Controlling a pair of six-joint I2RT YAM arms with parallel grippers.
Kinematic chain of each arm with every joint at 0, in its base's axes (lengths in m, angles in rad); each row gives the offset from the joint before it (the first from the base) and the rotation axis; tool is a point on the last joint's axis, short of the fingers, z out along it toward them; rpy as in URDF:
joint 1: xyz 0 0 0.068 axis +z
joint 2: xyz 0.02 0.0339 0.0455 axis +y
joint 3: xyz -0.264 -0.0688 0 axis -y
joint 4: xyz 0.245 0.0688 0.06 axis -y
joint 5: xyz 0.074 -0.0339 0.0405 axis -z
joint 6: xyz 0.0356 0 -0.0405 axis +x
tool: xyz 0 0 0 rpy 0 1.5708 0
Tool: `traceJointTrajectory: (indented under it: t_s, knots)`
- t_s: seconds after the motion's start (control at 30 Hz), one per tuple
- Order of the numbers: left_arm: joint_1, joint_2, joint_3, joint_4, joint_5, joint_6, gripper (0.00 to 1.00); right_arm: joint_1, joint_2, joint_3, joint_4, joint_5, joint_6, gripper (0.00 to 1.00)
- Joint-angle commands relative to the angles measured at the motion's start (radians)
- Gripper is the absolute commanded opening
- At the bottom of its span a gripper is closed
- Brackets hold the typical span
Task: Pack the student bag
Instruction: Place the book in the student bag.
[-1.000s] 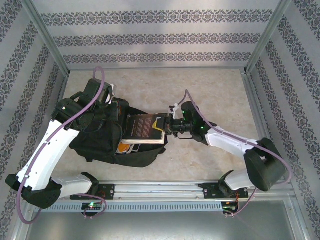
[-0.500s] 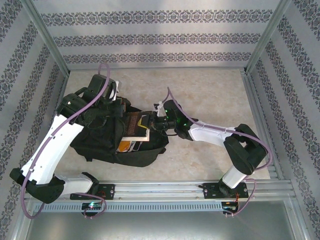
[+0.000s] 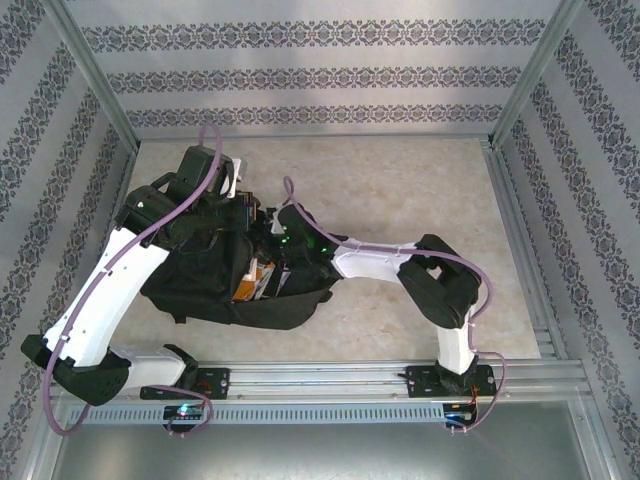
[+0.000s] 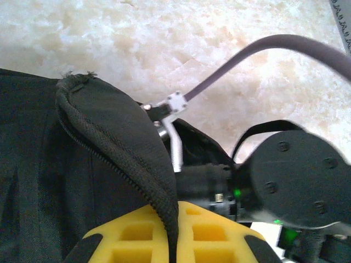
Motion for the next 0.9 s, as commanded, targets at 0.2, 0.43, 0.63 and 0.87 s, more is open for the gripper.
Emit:
traceJointTrajectory:
  t_s: [0.2, 0.43, 0.63, 0.87]
  knots:
    - [0.011, -0.036, -0.01, 0.16, 0.015, -0.04, 0.0, 0.034, 0.113, 0.11, 0.046, 0.056, 0.024, 0.24]
    - [0.016, -0.062, -0.06, 0.165, -0.011, -0.036, 0.0, 0.011, 0.025, 0.039, 0.027, 0.012, -0.059, 0.47]
    - [0.028, -0.083, -0.115, 0.179, -0.008, -0.047, 0.0, -0.03, -0.097, -0.067, -0.001, -0.02, -0.129, 0.58]
    - [0.035, -0.099, -0.161, 0.209, 0.0, -0.061, 0.0, -0.101, -0.189, -0.146, -0.101, -0.084, -0.188, 0.6]
